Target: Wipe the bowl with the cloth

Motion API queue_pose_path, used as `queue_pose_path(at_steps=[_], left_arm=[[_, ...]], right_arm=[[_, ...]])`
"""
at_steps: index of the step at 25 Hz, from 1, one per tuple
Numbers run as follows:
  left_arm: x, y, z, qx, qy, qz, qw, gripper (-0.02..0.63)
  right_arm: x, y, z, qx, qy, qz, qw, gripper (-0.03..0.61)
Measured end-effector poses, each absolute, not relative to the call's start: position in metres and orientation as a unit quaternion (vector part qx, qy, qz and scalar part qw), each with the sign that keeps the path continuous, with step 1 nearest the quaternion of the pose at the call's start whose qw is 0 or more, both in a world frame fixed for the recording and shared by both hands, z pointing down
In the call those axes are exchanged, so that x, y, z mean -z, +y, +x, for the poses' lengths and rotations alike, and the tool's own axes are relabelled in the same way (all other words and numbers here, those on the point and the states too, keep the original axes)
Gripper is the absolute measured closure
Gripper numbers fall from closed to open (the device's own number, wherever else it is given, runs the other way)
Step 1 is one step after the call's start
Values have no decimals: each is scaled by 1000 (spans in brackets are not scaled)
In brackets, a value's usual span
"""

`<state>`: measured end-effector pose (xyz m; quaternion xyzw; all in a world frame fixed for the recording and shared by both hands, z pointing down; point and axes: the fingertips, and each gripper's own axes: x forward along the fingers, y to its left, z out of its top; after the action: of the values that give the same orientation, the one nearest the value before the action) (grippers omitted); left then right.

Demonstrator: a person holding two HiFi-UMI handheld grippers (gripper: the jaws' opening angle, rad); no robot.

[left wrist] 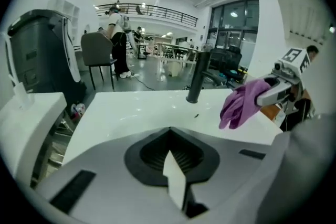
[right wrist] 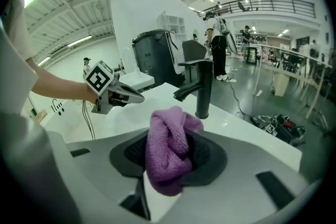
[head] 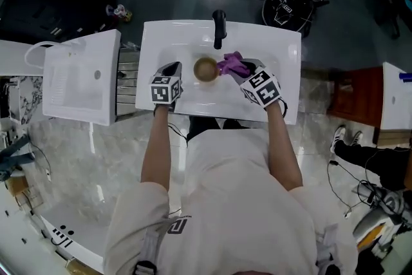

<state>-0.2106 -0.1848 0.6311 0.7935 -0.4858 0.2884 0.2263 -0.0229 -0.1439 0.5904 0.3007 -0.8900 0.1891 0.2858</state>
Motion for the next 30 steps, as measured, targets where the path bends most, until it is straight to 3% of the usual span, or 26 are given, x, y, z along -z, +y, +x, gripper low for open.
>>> queue_pose_path(at_steps=[15, 18, 25, 30], left_arm=[[-739, -188, -183, -414, -280, 783, 370, 605], [-750, -182, -179, -413, -255, 779, 398, 543], [-765, -171, -163, -409, -243, 759, 445, 548], [-771, -169, -159, -417, -272, 751, 434, 599]], right_arm=[[-629, -134, -1, -248, -851, 353, 300, 443], [-636, -129, 8, -263, -837, 368, 307, 441], [-636, -121, 29, -289, -816, 397, 303, 440], [-634, -112, 27, -287, -818, 392, 309, 440]])
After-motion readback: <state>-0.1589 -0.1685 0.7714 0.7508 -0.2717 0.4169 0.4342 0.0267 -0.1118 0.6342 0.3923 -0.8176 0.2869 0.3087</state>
